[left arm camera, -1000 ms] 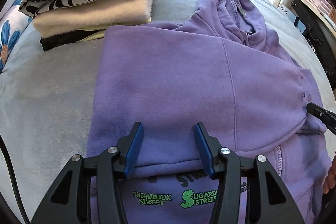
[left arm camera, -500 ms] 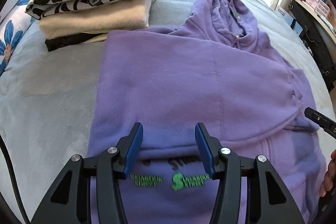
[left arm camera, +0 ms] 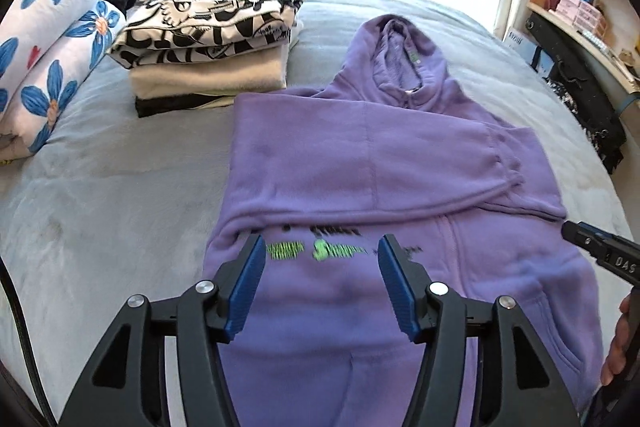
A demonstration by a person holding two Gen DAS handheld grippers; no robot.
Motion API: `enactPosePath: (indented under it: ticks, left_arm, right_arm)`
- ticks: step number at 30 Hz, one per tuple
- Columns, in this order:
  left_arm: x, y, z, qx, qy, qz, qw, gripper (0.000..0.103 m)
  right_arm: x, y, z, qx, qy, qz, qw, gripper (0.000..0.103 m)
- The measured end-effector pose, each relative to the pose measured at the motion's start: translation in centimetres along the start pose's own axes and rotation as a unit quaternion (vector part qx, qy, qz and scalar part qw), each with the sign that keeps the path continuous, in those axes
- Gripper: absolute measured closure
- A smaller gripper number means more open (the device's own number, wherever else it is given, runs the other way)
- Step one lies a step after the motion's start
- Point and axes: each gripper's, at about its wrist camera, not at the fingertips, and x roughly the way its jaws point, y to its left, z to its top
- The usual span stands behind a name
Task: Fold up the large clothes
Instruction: 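Move both open tools to the ribbed hem of the hoodie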
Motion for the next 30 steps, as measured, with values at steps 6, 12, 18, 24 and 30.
enactPosePath:
  ticks: [6, 12, 18, 24, 30]
  left_arm:
    - [-4.6, -0.2, -2.9, -0.008, -0.017, -0.002, 0.9998, 0.04]
    - [-8.6, 0.0, -5.6, -0.015, -0.035, 0.007, 0.9992, 0.038]
    - [-10.8, 0.5, -8.2, -0.013, -0.04, 0.016, 0.999, 0.036]
    - [-11.6, 1.5, -10.5, -0.012, -0.032, 0.025, 0.9991, 0.036]
    - [-11.2, 3.4, -12.7, -0.019, -0.009, 0.026, 0.9994, 0.036]
  right_arm:
    - [-3.7, 0.3, -3.0, -0.011, -0.018, 0.0, 1.0, 0.058]
    - [-7.0, 0.2, -5.7, -0.014, -0.04, 0.001, 0.999, 0.048]
    - [-8.9, 0.0, -8.0, -0.019, -0.054, 0.0, 0.998, 0.047]
    - [-9.8, -0.7, -9.7, -0.021, -0.058, -0.006, 0.998, 0.047]
    - [-10.7, -2.2, -11.5, -0.02, -0.065, -0.017, 0.998, 0.047]
